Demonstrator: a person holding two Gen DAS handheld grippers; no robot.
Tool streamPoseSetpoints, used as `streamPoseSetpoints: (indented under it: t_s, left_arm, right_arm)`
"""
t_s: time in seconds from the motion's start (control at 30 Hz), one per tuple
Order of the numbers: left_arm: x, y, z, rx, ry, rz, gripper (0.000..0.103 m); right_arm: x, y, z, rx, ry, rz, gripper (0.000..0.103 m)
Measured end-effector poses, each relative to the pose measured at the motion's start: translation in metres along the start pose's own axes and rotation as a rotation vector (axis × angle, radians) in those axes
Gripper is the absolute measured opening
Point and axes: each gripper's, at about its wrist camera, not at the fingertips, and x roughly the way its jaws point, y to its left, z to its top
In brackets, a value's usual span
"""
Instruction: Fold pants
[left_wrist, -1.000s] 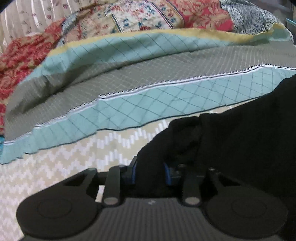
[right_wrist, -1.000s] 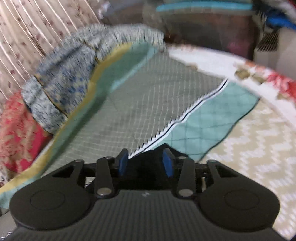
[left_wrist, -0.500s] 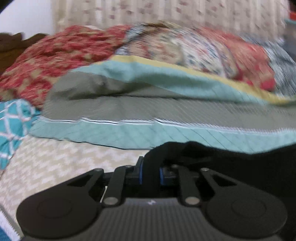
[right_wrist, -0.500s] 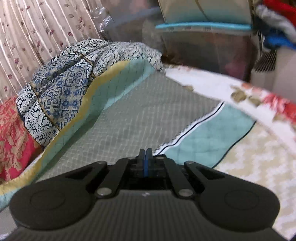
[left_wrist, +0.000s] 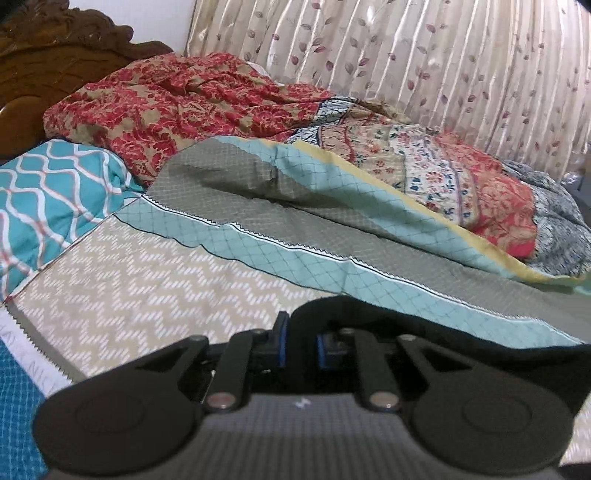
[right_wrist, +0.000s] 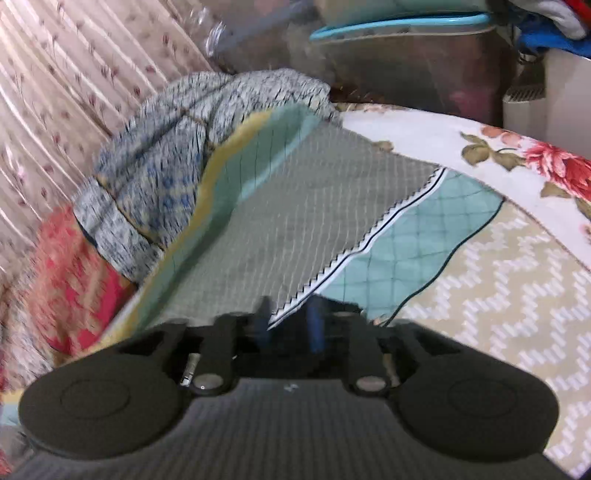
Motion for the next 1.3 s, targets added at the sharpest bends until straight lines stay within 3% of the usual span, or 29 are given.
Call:
streamPoseSetpoints:
  t_s: [0.13,0.3,0.33,0.37,0.4,0.47,0.7,0.87,1.1,1.23,1.3]
  left_arm:
    - [-0.023,0.002,-0.010,0.019,0.009,0.003,0.013]
    - [-0.040,0.004,-0.020,0.022,0.027,0.023,0.013]
    - [-0.042,0.004,-0.021,0.027,0.032,0.024,0.013]
    - [-0.043,0.003,-0.022,0.033,0.033,0.025,0.013]
    - [-0.043,0.002,-0.023,0.039,0.032,0.026,0.013]
    - [-0.044,0.002,-0.024,0.041,0.029,0.022,0.013]
    - [-0.063,0.009,-0.027,-0.001,0.005,-0.033,0.013]
    - [-0.092,0.021,-0.038,-0.025,-0.008,-0.089,0.013]
    - [-0.117,0.035,-0.084,-0.013,0.052,-0.143,0.013]
    - [-0.114,0.033,-0.135,0.049,0.155,-0.131,0.014]
    - [-0.108,0.033,-0.160,0.094,0.207,-0.117,0.023]
  right_arm:
    - [0.040,0.019,-0.011,0.048,0.046,-0.019,0.052]
    - [0.093,0.044,-0.026,-0.036,0.107,-0.197,0.052]
    - [0.097,0.044,-0.031,-0.054,0.108,-0.225,0.047]
    - [0.096,0.043,-0.034,-0.060,0.086,-0.245,0.022]
    - [0.093,0.042,-0.036,-0.062,0.078,-0.265,0.008]
    - [0.084,0.034,-0.034,-0.027,0.079,-0.217,0.007]
    - [-0.028,-0.018,0.005,0.230,-0.101,0.052,0.006]
    - [-0.129,-0.075,0.014,0.337,-0.204,0.162,0.006]
    - [-0.240,-0.170,-0.046,0.359,-0.261,0.124,0.006]
    - [-0.263,-0.234,-0.100,0.420,-0.251,0.024,0.006]
    - [-0.262,-0.263,-0.130,0.509,-0.214,-0.046,0.007]
